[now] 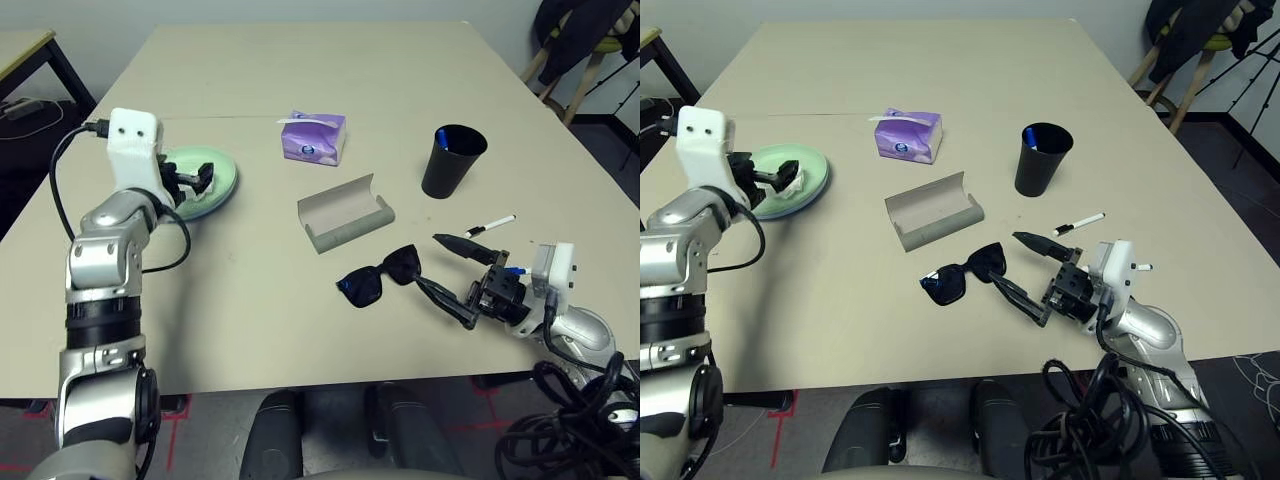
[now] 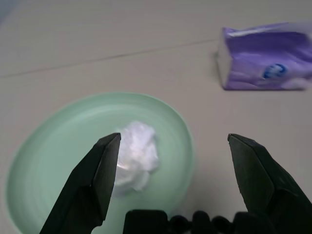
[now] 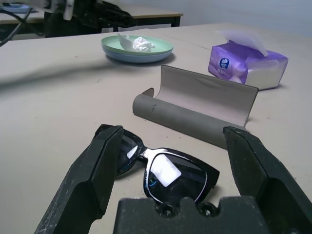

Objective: Organize and tidy the items on the table.

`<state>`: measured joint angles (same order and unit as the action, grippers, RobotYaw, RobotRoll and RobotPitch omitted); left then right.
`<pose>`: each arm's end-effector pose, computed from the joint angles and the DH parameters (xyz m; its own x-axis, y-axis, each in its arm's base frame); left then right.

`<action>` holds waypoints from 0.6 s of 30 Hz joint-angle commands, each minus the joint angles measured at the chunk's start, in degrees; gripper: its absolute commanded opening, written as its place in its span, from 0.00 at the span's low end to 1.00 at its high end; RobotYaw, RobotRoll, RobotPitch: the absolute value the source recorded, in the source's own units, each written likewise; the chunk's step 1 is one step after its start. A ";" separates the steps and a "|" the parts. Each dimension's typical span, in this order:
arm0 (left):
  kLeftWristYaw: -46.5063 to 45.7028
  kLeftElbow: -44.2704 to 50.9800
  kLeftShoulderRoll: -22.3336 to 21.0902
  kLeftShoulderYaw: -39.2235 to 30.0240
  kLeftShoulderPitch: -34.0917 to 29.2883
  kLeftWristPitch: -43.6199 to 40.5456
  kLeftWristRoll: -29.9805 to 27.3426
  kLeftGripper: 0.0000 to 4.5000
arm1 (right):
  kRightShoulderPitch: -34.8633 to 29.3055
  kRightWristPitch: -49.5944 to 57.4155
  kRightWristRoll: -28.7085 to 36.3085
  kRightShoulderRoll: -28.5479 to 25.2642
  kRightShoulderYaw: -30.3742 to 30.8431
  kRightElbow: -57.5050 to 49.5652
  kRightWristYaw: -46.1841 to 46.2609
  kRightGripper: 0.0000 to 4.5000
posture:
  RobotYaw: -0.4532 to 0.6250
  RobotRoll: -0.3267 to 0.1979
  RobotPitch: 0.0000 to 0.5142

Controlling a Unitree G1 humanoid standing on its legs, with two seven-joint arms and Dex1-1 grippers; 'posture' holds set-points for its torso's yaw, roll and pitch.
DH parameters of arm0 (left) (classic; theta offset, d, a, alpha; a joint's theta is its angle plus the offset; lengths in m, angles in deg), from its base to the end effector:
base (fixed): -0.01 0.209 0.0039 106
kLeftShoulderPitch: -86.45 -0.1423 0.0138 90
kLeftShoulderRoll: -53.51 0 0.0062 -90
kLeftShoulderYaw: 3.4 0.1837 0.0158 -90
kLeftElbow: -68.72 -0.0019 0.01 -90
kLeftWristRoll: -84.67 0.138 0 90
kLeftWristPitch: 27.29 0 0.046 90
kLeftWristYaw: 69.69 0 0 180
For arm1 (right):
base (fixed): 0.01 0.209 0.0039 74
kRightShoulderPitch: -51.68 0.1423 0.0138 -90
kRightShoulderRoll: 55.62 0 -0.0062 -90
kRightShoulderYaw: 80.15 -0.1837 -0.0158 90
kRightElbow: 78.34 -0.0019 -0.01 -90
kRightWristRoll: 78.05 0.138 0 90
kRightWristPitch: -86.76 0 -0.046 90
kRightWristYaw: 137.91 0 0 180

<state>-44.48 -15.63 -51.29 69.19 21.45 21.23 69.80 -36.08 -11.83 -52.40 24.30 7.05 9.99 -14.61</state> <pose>0.2547 0.2691 0.1804 0.9754 -0.1851 -0.1197 0.1982 0.9740 0.1093 0.2100 -0.2371 0.0881 0.5512 0.8254 0.1225 -0.8013 0.5645 -0.1983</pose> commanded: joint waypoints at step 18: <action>6.15 24.85 2.26 -2.20 -22.74 -4.16 -19.83 0.99 | 7.11 -4.19 -1.15 0.33 0.47 10.86 -6.34 1.00 | 0.53 0.62 0.16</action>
<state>-39.72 7.57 -48.29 66.16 -0.26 15.78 50.88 -29.18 -15.42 -53.08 24.56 7.14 20.17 -20.42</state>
